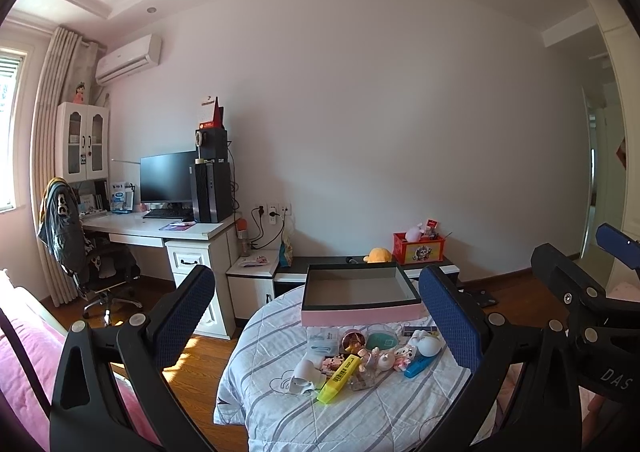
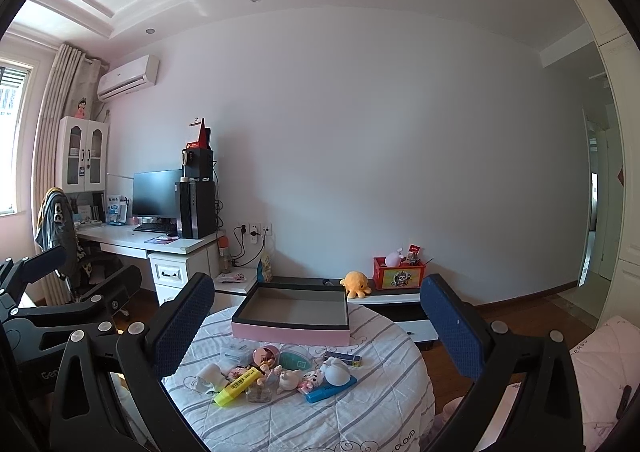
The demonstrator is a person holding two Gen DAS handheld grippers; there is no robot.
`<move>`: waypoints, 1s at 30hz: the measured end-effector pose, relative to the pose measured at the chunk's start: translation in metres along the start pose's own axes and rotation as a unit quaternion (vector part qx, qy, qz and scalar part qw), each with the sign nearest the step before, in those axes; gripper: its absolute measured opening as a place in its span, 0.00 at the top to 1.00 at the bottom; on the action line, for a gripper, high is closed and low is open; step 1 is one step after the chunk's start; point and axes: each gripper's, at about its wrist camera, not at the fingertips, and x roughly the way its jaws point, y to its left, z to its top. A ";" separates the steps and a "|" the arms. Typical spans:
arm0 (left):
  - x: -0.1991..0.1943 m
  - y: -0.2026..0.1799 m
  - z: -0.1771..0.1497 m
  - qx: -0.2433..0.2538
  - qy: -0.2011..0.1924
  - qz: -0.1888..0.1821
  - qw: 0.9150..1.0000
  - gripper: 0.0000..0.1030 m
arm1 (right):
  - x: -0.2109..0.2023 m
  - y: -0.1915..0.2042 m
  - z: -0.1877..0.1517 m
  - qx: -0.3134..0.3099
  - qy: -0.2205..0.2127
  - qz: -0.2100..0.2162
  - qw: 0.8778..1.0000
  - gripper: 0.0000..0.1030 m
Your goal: Organize rigid objects
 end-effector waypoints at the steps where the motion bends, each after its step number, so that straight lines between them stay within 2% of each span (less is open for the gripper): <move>1: -0.001 0.000 0.000 0.000 -0.002 0.001 1.000 0.00 | 0.000 0.000 0.000 0.000 0.000 0.001 1.000 0.00; 22: -0.001 0.001 0.000 0.002 -0.010 0.003 1.000 0.00 | 0.000 0.000 -0.001 0.000 0.000 0.001 1.000 0.00; 30: 0.014 -0.001 -0.006 0.000 -0.005 -0.001 1.000 0.00 | 0.008 0.000 -0.005 0.003 0.010 0.000 1.000 0.00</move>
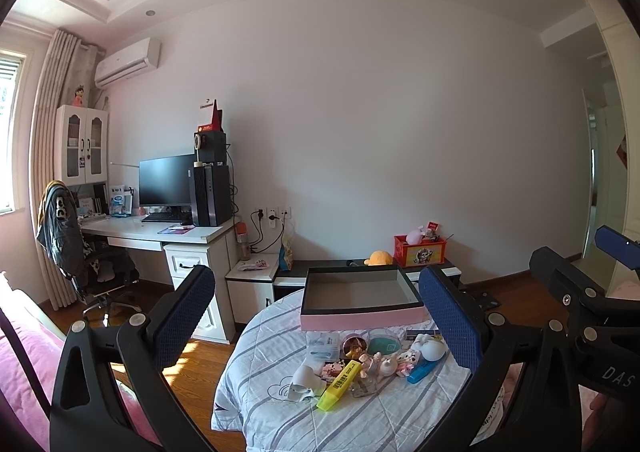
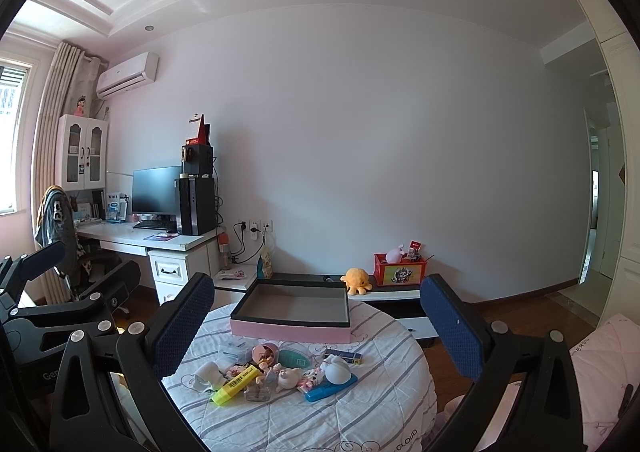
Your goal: Organize rigid objects
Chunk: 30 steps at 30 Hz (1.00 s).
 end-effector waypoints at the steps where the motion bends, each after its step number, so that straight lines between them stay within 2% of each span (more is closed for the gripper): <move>1: 0.005 -0.001 -0.001 0.000 0.002 -0.001 1.000 0.00 | 0.003 -0.001 -0.001 0.001 0.002 0.000 1.000 0.00; 10: 0.042 -0.003 -0.012 0.000 0.027 -0.008 1.000 0.00 | 0.034 -0.005 -0.009 0.003 0.029 -0.003 1.000 0.00; 23: 0.114 -0.012 -0.043 0.007 0.076 -0.021 0.997 0.00 | 0.099 -0.019 -0.040 0.012 0.084 -0.003 0.996 0.00; 30: 0.166 -0.006 -0.089 0.020 0.142 -0.021 0.989 0.00 | 0.150 -0.034 -0.083 0.017 0.146 -0.013 0.989 0.00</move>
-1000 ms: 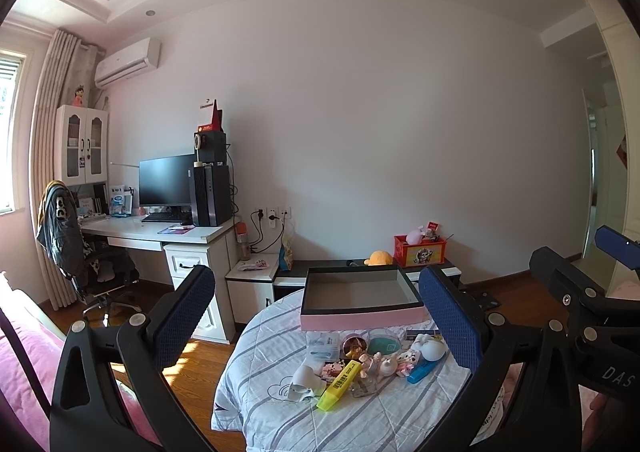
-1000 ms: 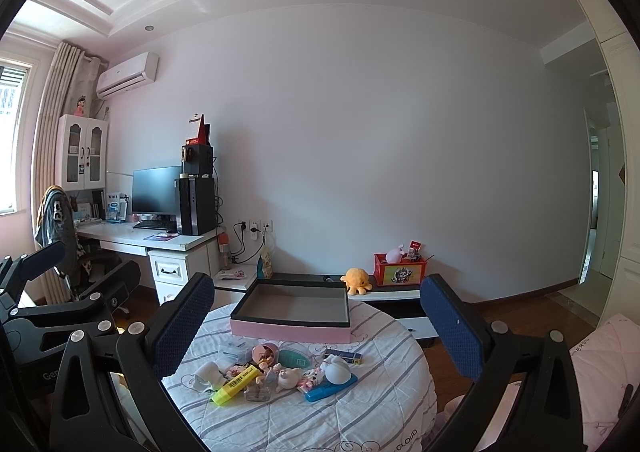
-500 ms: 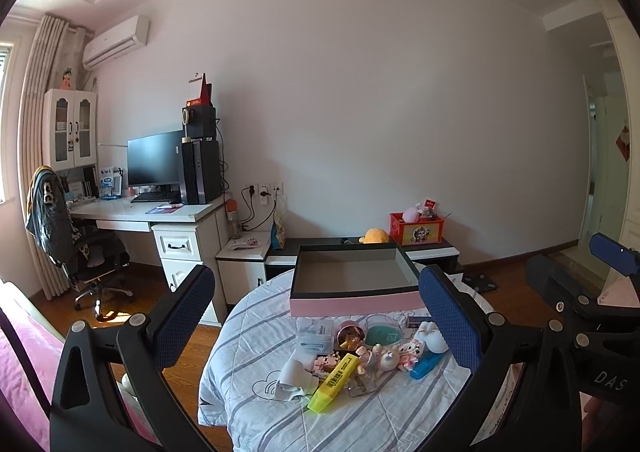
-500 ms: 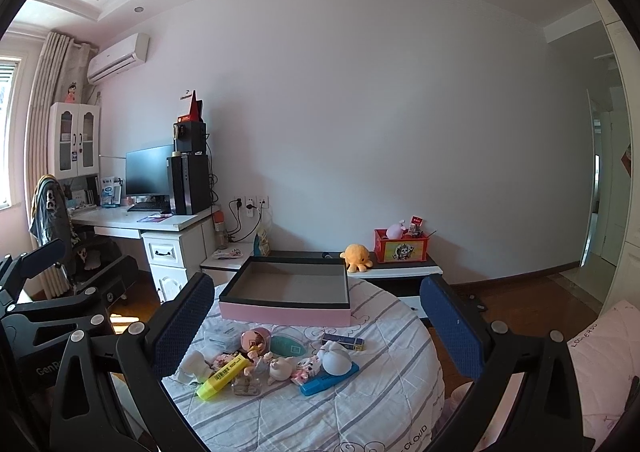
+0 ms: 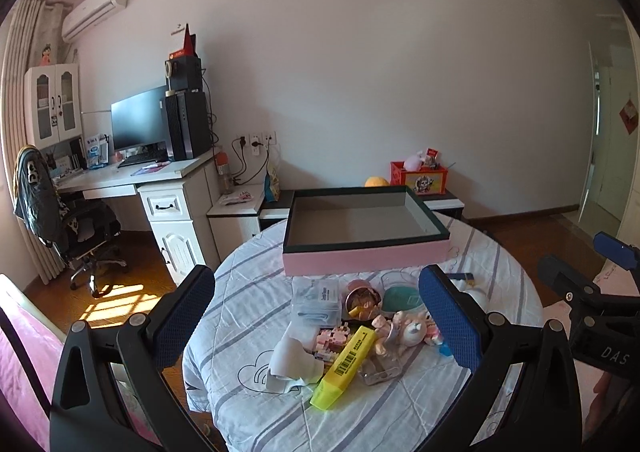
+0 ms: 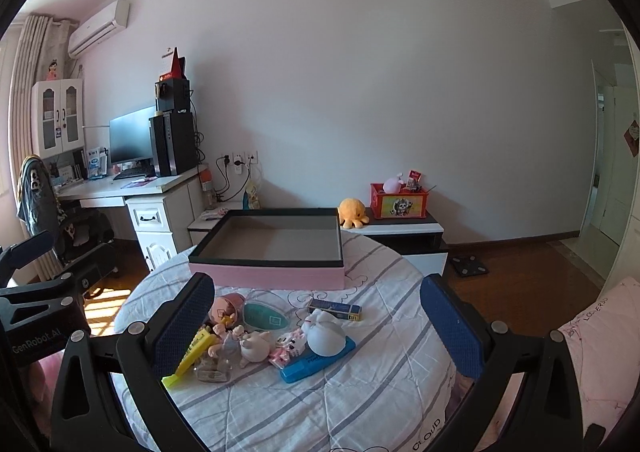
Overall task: Organize rigid objects
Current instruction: 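Grasp the yellow highlighter with the left tool while the right tool grasps the white round toy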
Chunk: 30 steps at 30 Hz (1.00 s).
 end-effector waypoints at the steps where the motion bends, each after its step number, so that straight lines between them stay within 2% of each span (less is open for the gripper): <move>1: 0.009 0.001 -0.009 0.007 0.013 0.000 1.000 0.00 | 0.010 -0.003 -0.007 0.000 0.013 -0.002 1.000 0.00; 5: 0.049 0.006 -0.048 0.023 0.081 -0.010 0.996 0.00 | 0.044 -0.011 -0.037 0.000 0.062 -0.004 0.998 0.00; 7: 0.065 0.008 -0.066 0.024 0.108 -0.032 0.993 0.00 | 0.058 -0.014 -0.053 0.001 0.086 -0.003 0.996 0.00; 11: 0.087 0.011 -0.091 0.020 0.142 -0.044 0.989 0.01 | 0.080 -0.019 -0.076 0.001 0.124 -0.004 0.992 0.00; 15: 0.102 0.009 -0.100 0.020 0.157 -0.058 0.986 0.05 | 0.096 -0.023 -0.088 0.004 0.144 -0.001 0.990 0.00; 19: 0.116 0.008 -0.104 0.024 0.163 -0.040 0.985 0.12 | 0.107 -0.028 -0.095 0.009 0.155 -0.001 0.988 0.00; 21: 0.119 0.010 -0.104 0.025 0.164 -0.023 0.986 0.26 | 0.111 -0.029 -0.096 0.009 0.159 -0.001 0.987 0.00; 30: 0.113 0.023 -0.103 0.014 0.171 -0.054 0.984 0.26 | 0.122 -0.034 -0.093 0.013 0.165 0.001 0.986 0.00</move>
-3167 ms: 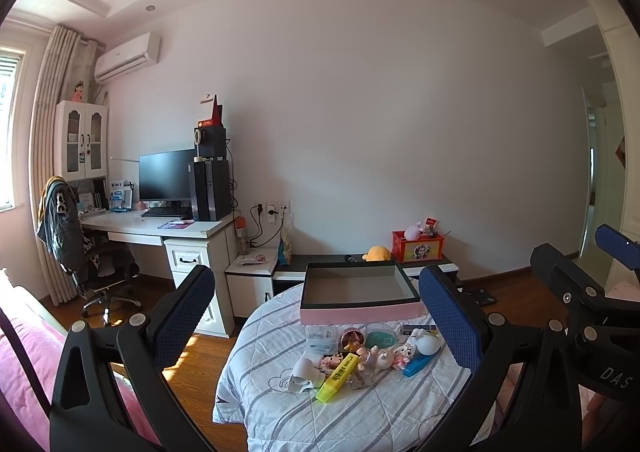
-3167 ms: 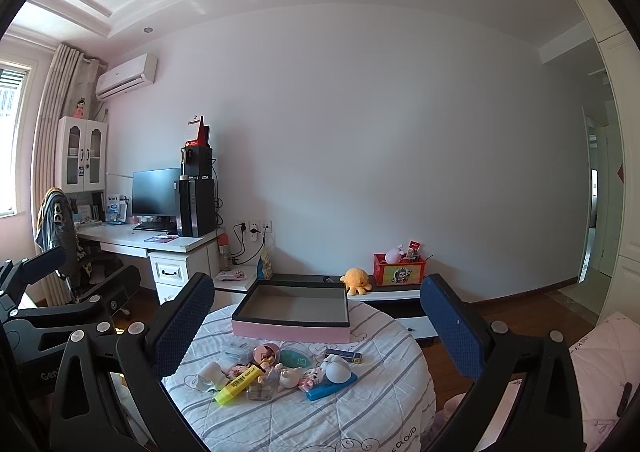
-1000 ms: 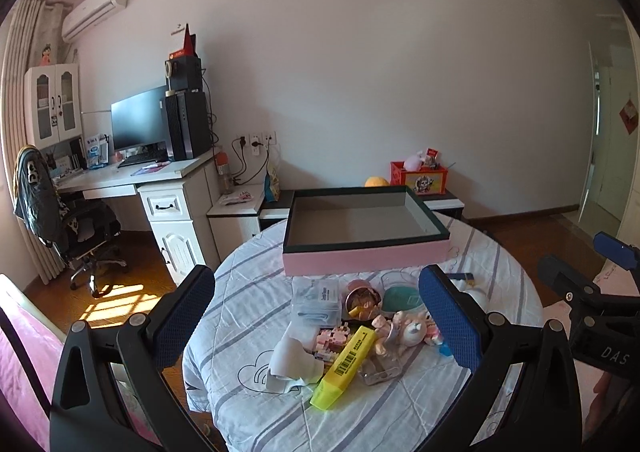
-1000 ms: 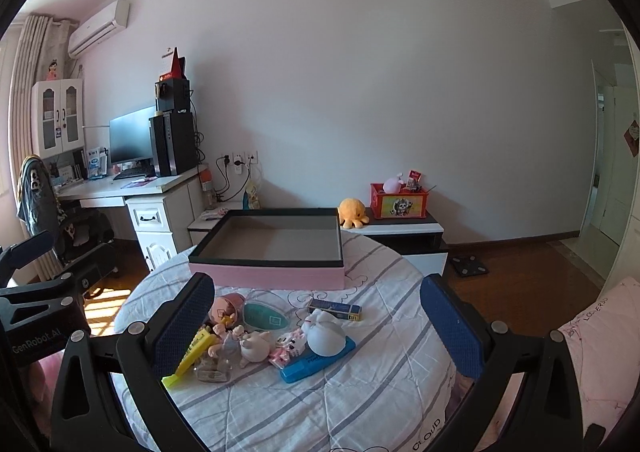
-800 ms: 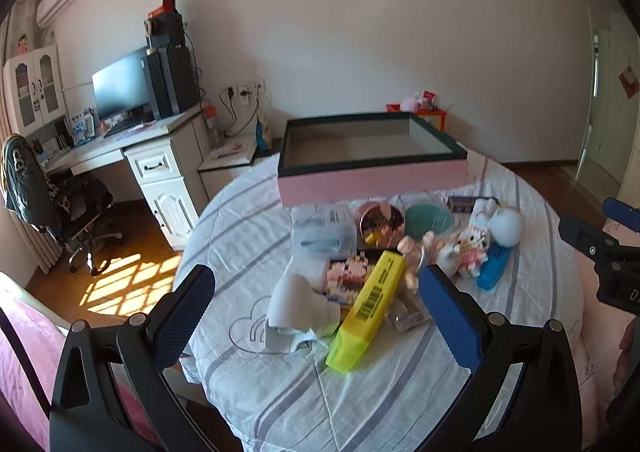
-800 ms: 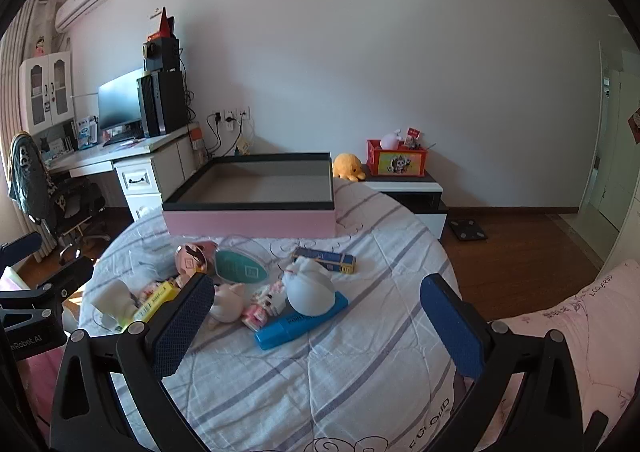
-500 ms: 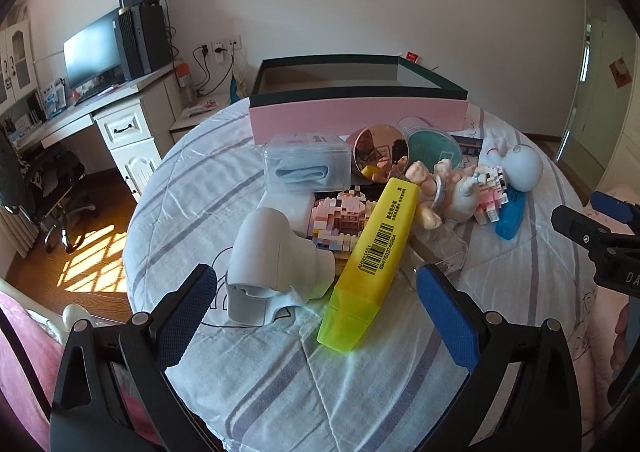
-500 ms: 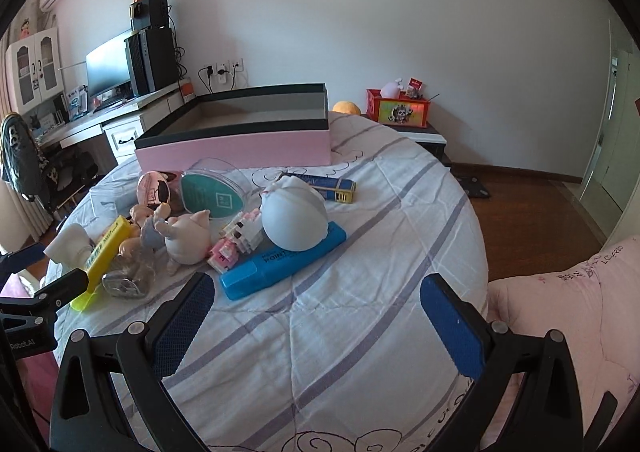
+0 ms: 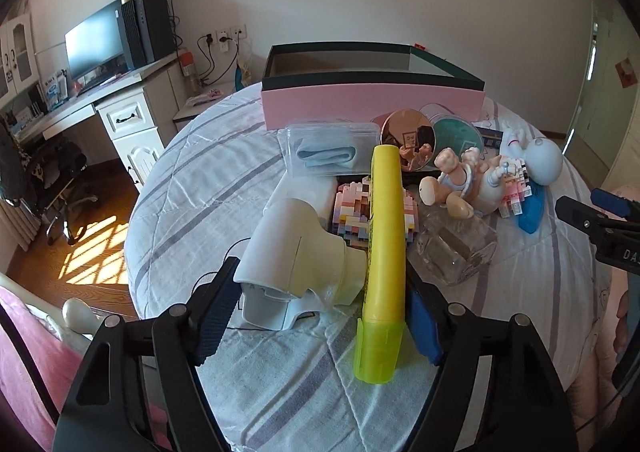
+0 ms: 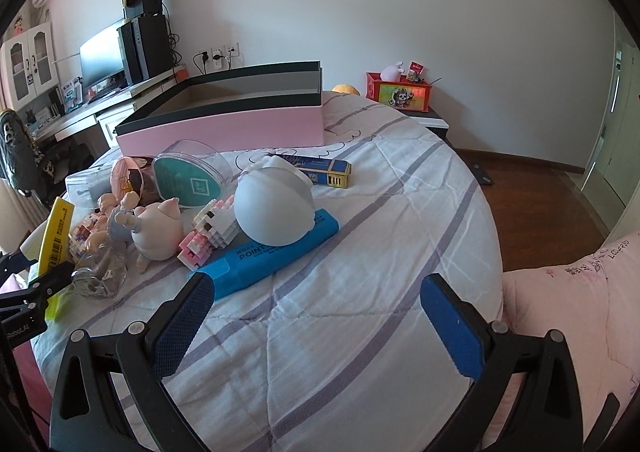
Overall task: Organize rigid objects
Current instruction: 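Grasp the yellow highlighter with the left tool while the right tool grasps the white round toy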
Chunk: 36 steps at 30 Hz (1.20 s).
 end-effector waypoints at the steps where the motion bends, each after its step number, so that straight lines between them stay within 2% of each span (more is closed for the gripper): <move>1: -0.002 0.001 0.000 -0.002 -0.001 0.000 1.000 0.26 | 0.002 -0.002 0.001 0.002 0.001 0.002 1.000 0.00; 4: -0.007 0.004 -0.003 -0.005 -0.003 -0.012 1.000 0.26 | 0.003 -0.003 0.005 0.000 -0.005 0.006 1.000 0.00; 6: -0.010 0.005 -0.005 -0.004 -0.006 -0.008 1.000 0.26 | 0.005 -0.005 0.012 -0.002 -0.014 0.007 1.000 0.00; 9: -0.013 0.009 -0.007 -0.011 -0.010 -0.013 1.000 0.26 | 0.013 -0.005 0.023 -0.002 -0.021 0.027 0.999 0.00; 13: -0.018 0.017 -0.005 -0.028 -0.019 -0.022 0.999 0.26 | 0.031 -0.003 0.038 -0.011 -0.014 0.038 0.999 0.00; 16: -0.022 0.019 -0.002 -0.027 -0.026 -0.023 0.999 0.26 | 0.045 -0.005 0.047 -0.012 -0.004 0.078 0.997 0.05; 17: -0.022 0.020 0.000 -0.027 -0.029 -0.023 0.999 0.26 | 0.048 -0.006 0.050 -0.010 -0.002 0.091 0.996 0.11; 18: -0.022 0.020 0.001 -0.026 -0.029 -0.025 0.999 0.26 | 0.051 -0.007 0.053 -0.007 0.000 0.100 0.995 0.25; 19: -0.020 0.020 0.002 -0.026 -0.027 -0.023 0.999 0.26 | 0.056 -0.007 0.056 -0.008 0.007 0.104 0.994 0.33; 20: -0.019 0.019 0.003 -0.026 -0.026 -0.019 0.999 0.26 | 0.061 -0.005 0.056 -0.010 0.019 0.111 0.994 0.47; 25: -0.018 0.016 0.002 -0.029 -0.035 -0.018 0.999 0.26 | 0.063 -0.003 0.055 -0.021 0.014 0.121 0.992 0.48; 30: -0.017 0.014 0.003 -0.046 -0.054 -0.065 0.995 0.26 | 0.051 -0.008 0.053 -0.017 -0.015 0.102 0.995 0.48; 36: -0.011 0.007 0.000 -0.045 -0.053 -0.059 0.996 0.26 | 0.050 -0.017 0.055 -0.009 -0.022 0.096 0.995 0.48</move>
